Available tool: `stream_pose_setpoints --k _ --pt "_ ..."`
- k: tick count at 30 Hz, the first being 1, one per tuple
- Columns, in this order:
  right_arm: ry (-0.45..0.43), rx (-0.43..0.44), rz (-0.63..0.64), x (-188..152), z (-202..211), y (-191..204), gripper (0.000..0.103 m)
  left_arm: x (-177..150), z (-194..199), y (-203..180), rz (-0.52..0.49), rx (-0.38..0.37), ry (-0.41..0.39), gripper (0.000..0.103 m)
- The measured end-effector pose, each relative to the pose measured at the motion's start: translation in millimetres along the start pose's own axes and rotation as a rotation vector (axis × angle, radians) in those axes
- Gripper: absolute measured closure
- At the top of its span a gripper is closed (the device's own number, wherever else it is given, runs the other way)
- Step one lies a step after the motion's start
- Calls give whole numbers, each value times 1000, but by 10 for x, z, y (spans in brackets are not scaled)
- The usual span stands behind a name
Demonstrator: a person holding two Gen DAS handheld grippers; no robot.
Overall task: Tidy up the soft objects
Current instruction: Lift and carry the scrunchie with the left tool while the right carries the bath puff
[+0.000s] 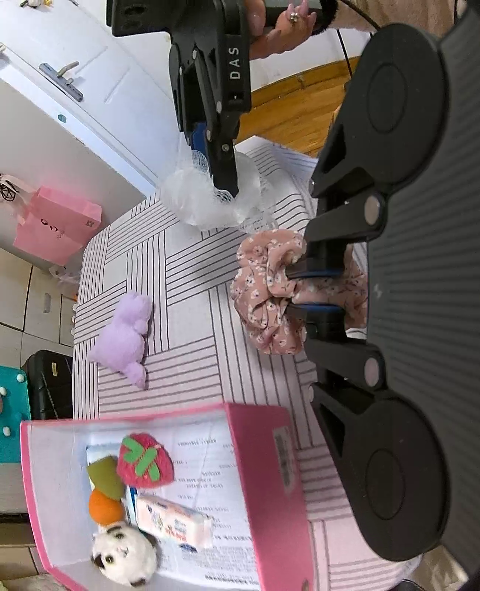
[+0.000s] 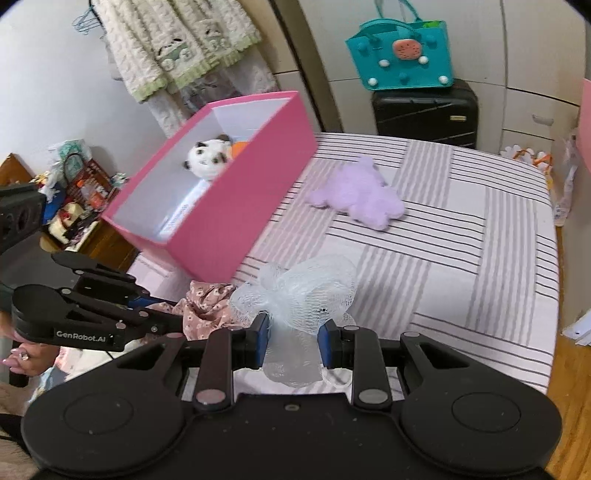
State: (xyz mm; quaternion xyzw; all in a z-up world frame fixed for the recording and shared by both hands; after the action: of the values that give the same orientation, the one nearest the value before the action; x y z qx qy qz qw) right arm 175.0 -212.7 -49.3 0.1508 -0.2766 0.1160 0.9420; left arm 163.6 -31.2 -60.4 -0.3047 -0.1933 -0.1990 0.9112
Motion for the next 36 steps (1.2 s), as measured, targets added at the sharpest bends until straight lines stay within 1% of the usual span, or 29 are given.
stream_pose_setpoints --k 3,6,10,12,16,20,23,25,28,31,35,36 --pt "9 28 4 36 63 144 72 -26 170 10 16 -11 6 90" --pt "17 71 1 99 131 300 72 -28 372 36 18 4 -11 90" --pt "20 125 23 235 213 541 72 2 686 96 18 39 -62 90" --pt "8 131 50 314 248 672 72 23 815 138 15 60 -87 90" --pt "-9 164 93 495 283 888 72 103 1041 261 -5 121 -151 90" --pt "-48 185 142 742 223 1131 72 214 1178 459 -7 166 -205 90" --pt "-91 189 170 962 98 1309 72 302 1278 649 -10 192 -254 90" --pt "-116 187 182 1095 -20 1415 72 368 1334 792 -23 204 -292 90" --pt "-136 196 208 1242 -180 1569 72 433 1354 1011 -32 245 -319 90" --pt "-157 181 237 1377 -338 1688 71 518 1283 1280 -12 257 -325 90" --pt "-155 163 263 1500 -600 1791 72 649 1145 1578 -11 322 -333 90" --pt "-155 157 265 1525 -666 1799 72 676 1113 1608 -28 335 -329 90"
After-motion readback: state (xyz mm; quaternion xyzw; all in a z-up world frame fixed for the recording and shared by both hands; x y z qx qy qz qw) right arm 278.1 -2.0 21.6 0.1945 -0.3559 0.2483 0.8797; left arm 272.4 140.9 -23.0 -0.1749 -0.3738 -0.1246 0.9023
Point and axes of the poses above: each gripper's, at about its wrist camera, not at the fingertips, and z roughly against the way its jaws point, y to its left, x to its top, the point moved 7 cm from there along -z, roughly the way its jaws point, and after that the axes turned 9 degrees about -x, right-handed, at the moved point
